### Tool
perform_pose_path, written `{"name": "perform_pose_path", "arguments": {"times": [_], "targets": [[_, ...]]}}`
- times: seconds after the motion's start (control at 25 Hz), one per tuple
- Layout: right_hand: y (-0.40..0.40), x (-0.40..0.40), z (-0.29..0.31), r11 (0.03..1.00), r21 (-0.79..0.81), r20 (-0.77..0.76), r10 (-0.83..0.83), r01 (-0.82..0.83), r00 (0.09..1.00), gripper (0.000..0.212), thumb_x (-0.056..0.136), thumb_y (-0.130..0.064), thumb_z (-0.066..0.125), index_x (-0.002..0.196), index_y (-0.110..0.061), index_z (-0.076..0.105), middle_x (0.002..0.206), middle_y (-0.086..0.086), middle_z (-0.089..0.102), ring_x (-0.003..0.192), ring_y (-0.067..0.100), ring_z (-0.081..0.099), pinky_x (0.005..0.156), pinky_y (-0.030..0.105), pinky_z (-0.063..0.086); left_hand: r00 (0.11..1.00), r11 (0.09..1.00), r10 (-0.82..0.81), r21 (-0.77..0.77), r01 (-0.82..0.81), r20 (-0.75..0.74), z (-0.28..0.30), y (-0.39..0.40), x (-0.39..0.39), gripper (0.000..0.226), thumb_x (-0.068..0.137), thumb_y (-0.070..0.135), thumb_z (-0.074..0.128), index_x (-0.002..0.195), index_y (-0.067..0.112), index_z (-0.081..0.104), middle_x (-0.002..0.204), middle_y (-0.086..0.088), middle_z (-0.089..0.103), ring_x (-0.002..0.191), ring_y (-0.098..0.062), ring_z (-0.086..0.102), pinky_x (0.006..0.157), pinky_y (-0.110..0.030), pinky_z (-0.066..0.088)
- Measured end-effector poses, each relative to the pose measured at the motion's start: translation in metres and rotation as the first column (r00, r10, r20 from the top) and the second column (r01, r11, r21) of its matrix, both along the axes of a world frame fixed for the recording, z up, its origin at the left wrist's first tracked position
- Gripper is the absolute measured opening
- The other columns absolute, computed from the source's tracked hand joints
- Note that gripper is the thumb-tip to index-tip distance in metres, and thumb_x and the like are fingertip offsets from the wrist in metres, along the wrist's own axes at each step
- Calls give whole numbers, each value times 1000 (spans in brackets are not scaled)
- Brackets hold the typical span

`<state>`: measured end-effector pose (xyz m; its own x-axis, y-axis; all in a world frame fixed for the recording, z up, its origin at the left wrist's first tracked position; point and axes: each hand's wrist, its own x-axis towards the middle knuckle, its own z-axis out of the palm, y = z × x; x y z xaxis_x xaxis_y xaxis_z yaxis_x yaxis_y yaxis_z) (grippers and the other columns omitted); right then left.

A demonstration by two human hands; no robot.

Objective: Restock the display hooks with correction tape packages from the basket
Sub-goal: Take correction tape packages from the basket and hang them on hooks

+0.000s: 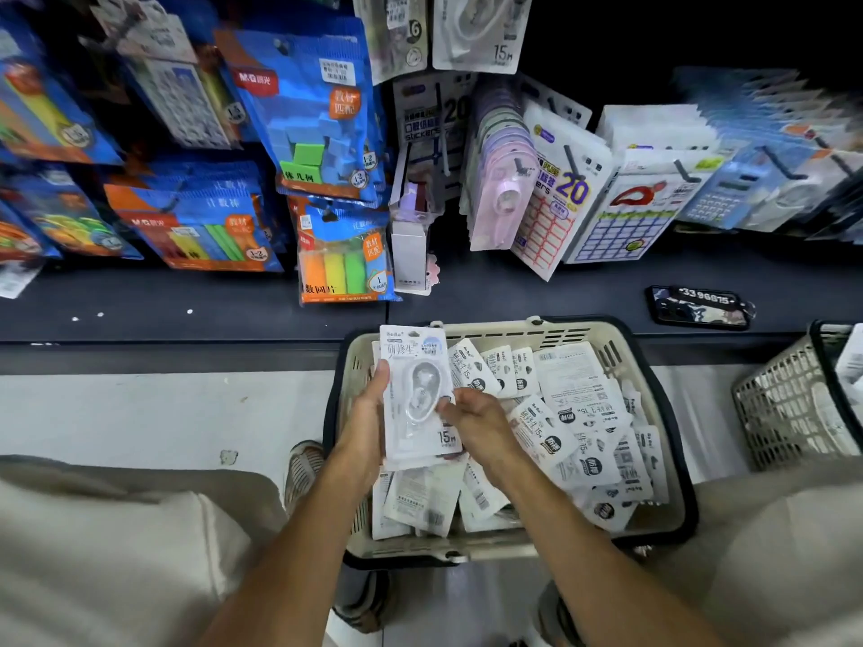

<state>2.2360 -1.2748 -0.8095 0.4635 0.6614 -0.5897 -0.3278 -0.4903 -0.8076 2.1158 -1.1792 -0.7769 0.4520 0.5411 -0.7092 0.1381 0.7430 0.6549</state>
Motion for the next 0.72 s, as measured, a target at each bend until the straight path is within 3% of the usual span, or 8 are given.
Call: {"name": "perform_pose_path", "arguments": {"times": [0.08,0.16,0.24,0.36,0.48,0.52,0.6,0.72], "targets": [[0,-12,-6,997,-14,200,80,-79,976,22,94,-25,69,98,-4,66,93,9,74,83,16,66,72,32,55,991,987,-11,160,32,-130,-4,1,-2,34,88,24,79,121,19,70,111,-9,78,98,-30,75,85,-47,62],[-8,-10,-14,965,-239,563,228,-107,795,29,90,-32,71,109,-13,61,106,-1,60,95,16,55,83,33,48,958,957,57,290,28,-282,-8,2,-4,43,80,10,84,119,21,69,110,-5,78,93,-25,76,80,-41,63],[-13,-10,-18,892,-434,637,404,-127,656,43,85,-27,72,120,-19,50,118,-1,51,107,21,52,92,36,44,905,906,89,412,100,-416,-8,3,-5,44,83,20,82,122,22,64,110,0,76,95,-24,72,85,-41,60],[-7,-18,-17,880,-449,478,383,-154,790,37,83,-16,71,108,-24,45,97,-3,61,91,21,63,78,31,48,723,731,40,514,450,-690,-4,-2,-6,46,90,42,72,127,24,51,109,-1,71,97,-31,69,73,-33,49],[-4,-13,-8,981,-193,387,110,-37,915,24,85,-3,66,85,-22,51,75,-2,60,70,16,58,63,27,45,567,582,-27,448,679,-823,-7,-7,-6,48,95,44,64,132,23,41,118,-2,67,94,-32,68,65,-33,44],[0,-11,-2,995,-81,369,-28,62,929,24,86,0,63,81,-21,53,73,-1,60,67,15,56,61,25,45,562,587,-65,424,690,-824,-10,-7,-6,46,96,44,63,130,23,42,117,-1,67,92,-29,66,67,-33,45],[11,-8,11,984,53,369,-178,170,912,24,89,-2,61,79,-22,54,70,-6,61,61,7,56,56,17,44,683,702,-164,402,587,-711,-14,-7,-4,33,95,41,66,120,27,49,111,5,68,88,-22,63,74,-34,50],[26,-19,23,999,-3,416,-42,48,908,14,98,-21,60,88,-30,57,72,-11,64,60,1,59,59,23,49,842,837,-230,343,427,-488,-11,-4,-3,23,91,23,67,110,34,60,105,3,73,86,-18,66,71,-30,50]]}}
